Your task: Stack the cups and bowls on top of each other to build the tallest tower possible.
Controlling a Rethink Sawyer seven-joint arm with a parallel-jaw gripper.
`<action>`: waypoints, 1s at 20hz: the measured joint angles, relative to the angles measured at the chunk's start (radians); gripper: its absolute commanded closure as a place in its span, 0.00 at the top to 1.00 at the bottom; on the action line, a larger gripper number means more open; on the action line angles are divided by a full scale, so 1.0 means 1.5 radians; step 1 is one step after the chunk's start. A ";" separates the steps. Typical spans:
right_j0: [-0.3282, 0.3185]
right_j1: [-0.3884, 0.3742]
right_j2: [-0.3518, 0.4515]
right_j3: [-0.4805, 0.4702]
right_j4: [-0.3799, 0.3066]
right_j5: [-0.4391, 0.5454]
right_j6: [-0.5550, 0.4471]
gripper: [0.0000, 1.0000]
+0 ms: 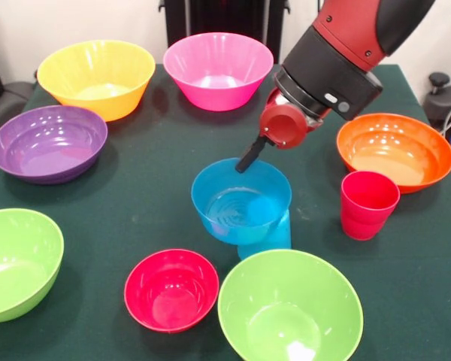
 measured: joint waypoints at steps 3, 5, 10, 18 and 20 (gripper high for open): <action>-0.006 0.002 -0.002 -0.018 0.000 0.005 0.000 0.00; -0.007 0.002 -0.003 -0.023 0.000 0.010 0.000 0.00; -0.009 0.003 -0.008 -0.037 0.000 0.042 0.000 0.00; -0.005 0.001 -0.009 -0.040 0.000 0.057 0.000 0.00; -0.004 0.001 -0.009 -0.040 0.000 0.057 0.000 0.00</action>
